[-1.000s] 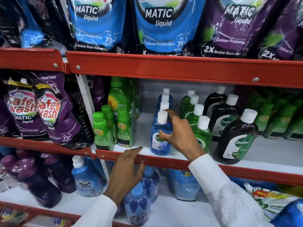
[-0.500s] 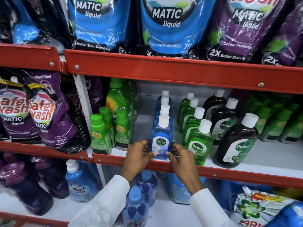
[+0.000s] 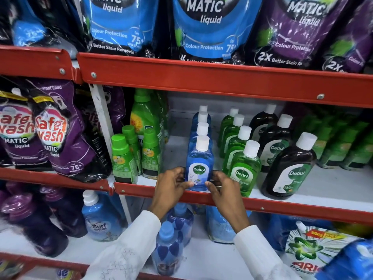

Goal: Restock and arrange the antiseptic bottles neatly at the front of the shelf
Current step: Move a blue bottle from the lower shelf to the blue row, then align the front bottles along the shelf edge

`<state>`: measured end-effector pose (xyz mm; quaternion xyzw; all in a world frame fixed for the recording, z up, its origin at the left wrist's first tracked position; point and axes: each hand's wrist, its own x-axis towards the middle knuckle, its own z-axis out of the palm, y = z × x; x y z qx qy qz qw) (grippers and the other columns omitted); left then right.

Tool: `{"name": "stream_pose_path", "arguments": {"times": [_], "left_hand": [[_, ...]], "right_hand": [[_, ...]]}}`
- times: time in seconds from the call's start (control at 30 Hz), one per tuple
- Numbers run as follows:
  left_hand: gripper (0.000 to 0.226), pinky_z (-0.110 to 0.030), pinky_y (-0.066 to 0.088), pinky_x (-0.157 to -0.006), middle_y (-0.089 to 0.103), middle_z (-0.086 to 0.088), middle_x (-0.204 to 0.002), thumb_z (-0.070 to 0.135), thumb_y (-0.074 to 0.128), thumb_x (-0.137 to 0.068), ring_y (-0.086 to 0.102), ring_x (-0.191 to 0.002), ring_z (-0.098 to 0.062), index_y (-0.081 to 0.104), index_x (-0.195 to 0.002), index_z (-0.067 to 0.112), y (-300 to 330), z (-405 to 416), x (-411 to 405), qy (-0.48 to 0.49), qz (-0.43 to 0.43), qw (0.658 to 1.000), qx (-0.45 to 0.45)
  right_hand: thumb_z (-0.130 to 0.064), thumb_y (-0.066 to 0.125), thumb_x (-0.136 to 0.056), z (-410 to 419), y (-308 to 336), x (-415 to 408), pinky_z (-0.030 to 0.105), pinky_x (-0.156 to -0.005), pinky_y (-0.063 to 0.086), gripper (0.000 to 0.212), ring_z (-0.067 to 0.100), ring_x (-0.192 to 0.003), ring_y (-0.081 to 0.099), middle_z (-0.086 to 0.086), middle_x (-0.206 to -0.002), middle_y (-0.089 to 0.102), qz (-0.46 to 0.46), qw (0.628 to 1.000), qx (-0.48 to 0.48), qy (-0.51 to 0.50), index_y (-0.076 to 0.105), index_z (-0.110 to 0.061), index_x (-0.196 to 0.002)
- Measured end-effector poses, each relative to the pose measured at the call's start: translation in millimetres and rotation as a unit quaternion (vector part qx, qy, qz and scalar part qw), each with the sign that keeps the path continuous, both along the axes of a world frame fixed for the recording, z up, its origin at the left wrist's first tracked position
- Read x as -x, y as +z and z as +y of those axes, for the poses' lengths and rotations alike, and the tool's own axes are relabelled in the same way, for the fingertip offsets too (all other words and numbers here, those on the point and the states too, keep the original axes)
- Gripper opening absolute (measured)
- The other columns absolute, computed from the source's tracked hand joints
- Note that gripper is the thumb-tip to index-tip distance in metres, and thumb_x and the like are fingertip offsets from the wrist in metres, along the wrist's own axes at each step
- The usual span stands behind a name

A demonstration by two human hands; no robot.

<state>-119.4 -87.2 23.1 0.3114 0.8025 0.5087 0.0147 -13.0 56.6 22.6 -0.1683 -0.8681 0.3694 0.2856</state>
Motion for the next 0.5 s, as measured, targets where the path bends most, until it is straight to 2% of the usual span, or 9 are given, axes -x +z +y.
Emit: {"name": "stream_pose_path", "arguments": {"times": [0.1, 0.17, 0.2, 0.27, 0.37, 0.43, 0.5], "left_hand": [[0.032, -0.033, 0.060, -0.083, 0.077, 0.002, -0.097, 0.017, 0.082, -0.072, 0.070, -0.087, -0.001, 0.070, -0.102, 0.016, -1, 0, 0, -0.001, -0.004, 1.000, 0.001], [0.043, -0.038, 0.058, -0.090, 0.075, -0.001, -0.109, 0.021, 0.081, -0.073, 0.070, -0.097, -0.008, 0.065, -0.113, 0.017, -3, -1, -3, 0.015, -0.001, 1.000, 0.007], [0.051, -0.037, 0.056, -0.095, 0.072, -0.003, -0.116, 0.023, 0.081, -0.072, 0.068, -0.103, -0.012, 0.062, -0.119, 0.017, -3, -2, -7, 0.041, 0.011, 0.999, 0.009], [0.054, -0.028, 0.051, -0.096, 0.067, -0.001, -0.120, 0.022, 0.081, -0.073, 0.063, -0.105, -0.015, 0.059, -0.122, 0.019, -3, -4, -25, 0.104, 0.053, 0.993, -0.028], [0.027, -0.008, 0.040, -0.088, 0.065, 0.003, -0.101, 0.012, 0.074, -0.079, 0.061, -0.092, -0.010, 0.065, -0.103, 0.020, 5, 4, -72, 0.126, 0.160, 0.973, -0.108], [0.021, -0.009, 0.043, -0.088, 0.069, 0.003, -0.097, 0.011, 0.072, -0.080, 0.064, -0.090, -0.008, 0.068, -0.100, 0.018, 3, 21, -92, 0.094, 0.175, 0.972, -0.123], [0.030, -0.022, 0.051, -0.091, 0.071, 0.000, -0.105, 0.018, 0.068, -0.082, 0.066, -0.095, -0.010, 0.065, -0.112, 0.017, -6, 43, -98, 0.056, 0.153, 0.982, -0.100]], "right_hand": [[-0.012, 0.070, -0.090, -2, 3, -2, 0.018, -0.087, 0.054, 0.026, 0.006, -0.092, 0.070, 0.000, -0.107, 0.077, 0.011, 1.000, 0.013, 0.005, 0.068, -0.012, -0.115], [-0.011, 0.073, -0.088, -4, 4, -9, 0.002, -0.080, 0.048, 0.032, 0.001, -0.089, 0.067, -0.004, -0.107, 0.072, 0.025, 0.999, 0.028, 0.007, 0.067, -0.009, -0.120], [-0.012, 0.074, -0.087, -4, 3, -15, -0.005, -0.079, 0.043, 0.034, 0.002, -0.089, 0.067, -0.004, -0.107, 0.071, 0.038, 0.999, 0.027, -0.003, 0.068, -0.009, -0.121], [-0.013, 0.077, -0.085, 0, 2, -33, -0.006, -0.081, 0.039, 0.031, 0.004, -0.087, 0.069, -0.001, -0.105, 0.075, 0.085, 0.995, -0.009, -0.049, 0.072, -0.012, -0.115], [-0.007, 0.079, -0.082, 9, 0, -65, 0.004, -0.082, 0.045, 0.014, 0.003, -0.081, 0.067, 0.001, -0.091, 0.077, 0.201, 0.970, -0.072, -0.119, 0.077, -0.013, -0.094], [-0.008, 0.077, -0.083, 19, 0, -81, 0.020, -0.076, 0.054, 0.010, 0.009, -0.078, 0.068, -0.001, -0.087, 0.073, 0.245, 0.953, -0.073, -0.162, 0.074, -0.013, -0.090], [-0.009, 0.078, -0.083, 31, -2, -86, 0.036, -0.072, 0.058, 0.016, 0.017, -0.078, 0.068, 0.001, -0.090, 0.070, 0.240, 0.951, -0.042, -0.192, 0.070, -0.013, -0.095]]}}
